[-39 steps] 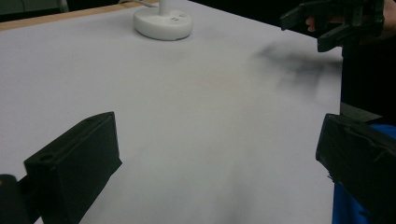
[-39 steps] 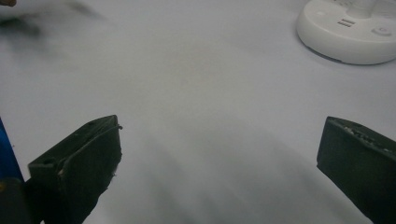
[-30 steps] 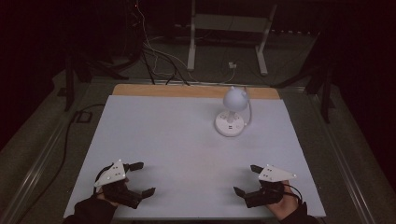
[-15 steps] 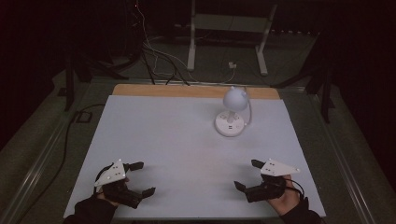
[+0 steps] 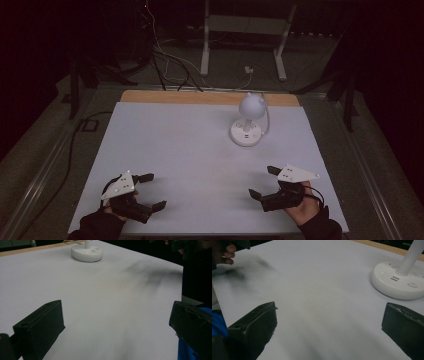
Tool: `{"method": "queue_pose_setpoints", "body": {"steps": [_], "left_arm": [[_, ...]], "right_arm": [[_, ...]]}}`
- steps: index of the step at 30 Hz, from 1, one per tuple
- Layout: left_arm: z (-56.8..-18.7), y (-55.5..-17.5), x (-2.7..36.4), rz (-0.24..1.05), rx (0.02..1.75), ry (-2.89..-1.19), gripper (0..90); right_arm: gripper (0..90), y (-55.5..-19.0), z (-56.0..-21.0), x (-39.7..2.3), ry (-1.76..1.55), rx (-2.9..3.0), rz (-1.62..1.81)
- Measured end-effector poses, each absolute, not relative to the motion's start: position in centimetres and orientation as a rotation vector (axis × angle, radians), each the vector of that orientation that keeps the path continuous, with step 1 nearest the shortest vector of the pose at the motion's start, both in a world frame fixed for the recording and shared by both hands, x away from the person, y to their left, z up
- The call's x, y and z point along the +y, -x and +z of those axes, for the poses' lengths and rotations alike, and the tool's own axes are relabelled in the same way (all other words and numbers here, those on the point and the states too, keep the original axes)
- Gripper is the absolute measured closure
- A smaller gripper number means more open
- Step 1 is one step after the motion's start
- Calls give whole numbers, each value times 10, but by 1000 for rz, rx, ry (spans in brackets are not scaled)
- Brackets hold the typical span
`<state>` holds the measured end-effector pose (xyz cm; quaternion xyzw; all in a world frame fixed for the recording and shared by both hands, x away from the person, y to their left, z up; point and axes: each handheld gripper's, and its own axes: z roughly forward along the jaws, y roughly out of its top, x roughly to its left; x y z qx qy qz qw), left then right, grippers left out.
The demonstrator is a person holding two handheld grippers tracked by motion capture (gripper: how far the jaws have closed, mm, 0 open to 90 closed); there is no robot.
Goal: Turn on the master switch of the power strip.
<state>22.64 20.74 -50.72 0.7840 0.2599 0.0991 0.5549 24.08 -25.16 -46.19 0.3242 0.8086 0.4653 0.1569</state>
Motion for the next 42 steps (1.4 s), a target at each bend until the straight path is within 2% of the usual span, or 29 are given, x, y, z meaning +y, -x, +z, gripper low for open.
{"method": "queue_pose_setpoints", "body": {"steps": [24, 42], "left_arm": [[-507, -226, 207, 233, 613, -1850, 2], [-507, -226, 208, 232, 611, -1848, 2]], "right_arm": [[0, -265, -435, -251, -927, 2229, 1325], [0, -286, -428, -251, -971, 2165, 1303]]}}
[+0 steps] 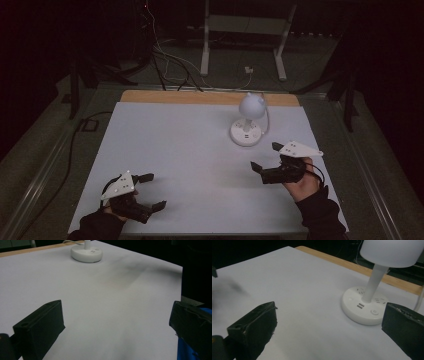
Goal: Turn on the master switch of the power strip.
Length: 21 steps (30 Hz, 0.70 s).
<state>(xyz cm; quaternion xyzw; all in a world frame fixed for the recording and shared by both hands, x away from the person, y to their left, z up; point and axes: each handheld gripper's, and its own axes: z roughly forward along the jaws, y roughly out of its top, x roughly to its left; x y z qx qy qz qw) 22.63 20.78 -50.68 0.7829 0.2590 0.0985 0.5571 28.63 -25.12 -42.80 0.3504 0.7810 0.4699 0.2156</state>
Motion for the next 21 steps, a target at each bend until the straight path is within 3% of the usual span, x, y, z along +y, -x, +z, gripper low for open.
{"method": "queue_pose_setpoints", "body": {"steps": [21], "left_arm": [[-507, -226, 208, 229, 614, -1845, 2]], "right_arm": [[0, -325, -427, -251, -1036, 2133, 1241]]}}
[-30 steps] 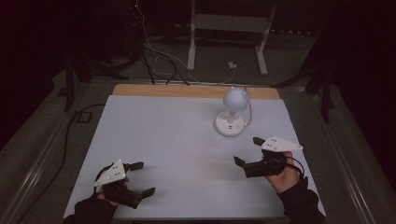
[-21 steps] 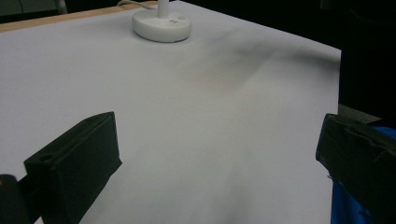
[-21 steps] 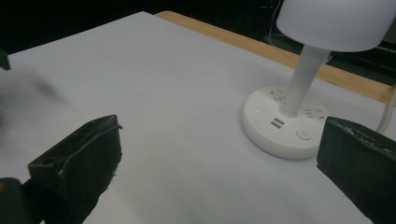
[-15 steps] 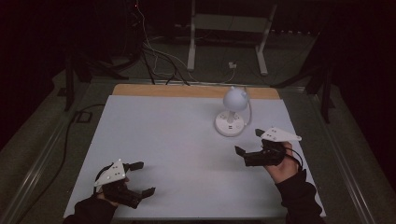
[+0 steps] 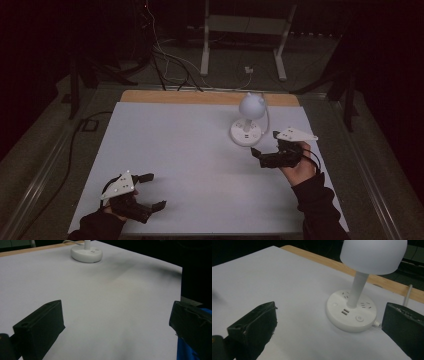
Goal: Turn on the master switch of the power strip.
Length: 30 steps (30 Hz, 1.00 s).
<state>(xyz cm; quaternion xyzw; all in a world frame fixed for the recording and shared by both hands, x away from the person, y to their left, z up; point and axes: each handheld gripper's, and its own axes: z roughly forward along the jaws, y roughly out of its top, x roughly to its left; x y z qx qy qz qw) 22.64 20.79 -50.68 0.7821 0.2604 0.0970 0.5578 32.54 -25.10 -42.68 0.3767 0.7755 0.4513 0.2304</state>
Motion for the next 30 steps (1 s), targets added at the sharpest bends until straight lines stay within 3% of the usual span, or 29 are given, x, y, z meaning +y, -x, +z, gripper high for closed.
{"method": "queue_pose_setpoints", "body": {"steps": [30], "left_arm": [[-507, -227, 208, 227, 615, -1845, 2]], "right_arm": [[0, -382, -455, -254, -1176, 2054, 1156]]}}
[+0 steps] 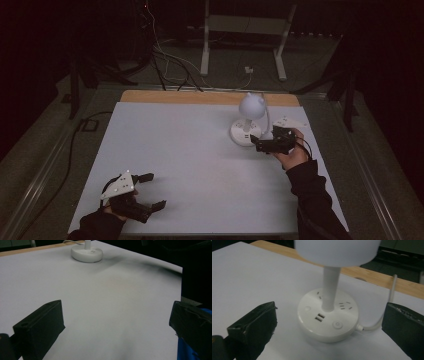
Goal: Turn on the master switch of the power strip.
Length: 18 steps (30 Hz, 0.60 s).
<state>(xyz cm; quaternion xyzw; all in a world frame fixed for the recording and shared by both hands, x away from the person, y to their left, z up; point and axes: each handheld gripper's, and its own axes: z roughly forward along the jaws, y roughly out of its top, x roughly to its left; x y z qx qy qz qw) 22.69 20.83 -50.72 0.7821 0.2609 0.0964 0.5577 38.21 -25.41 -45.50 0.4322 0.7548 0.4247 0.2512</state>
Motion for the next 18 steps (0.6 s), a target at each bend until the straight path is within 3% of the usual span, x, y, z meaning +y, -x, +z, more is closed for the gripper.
{"method": "queue_pose_setpoints", "body": {"steps": [18], "left_arm": [[-507, -227, 208, 228, 613, -1848, 2]], "right_arm": [[7, -403, -482, -260, -1281, 2016, 1109]]}}
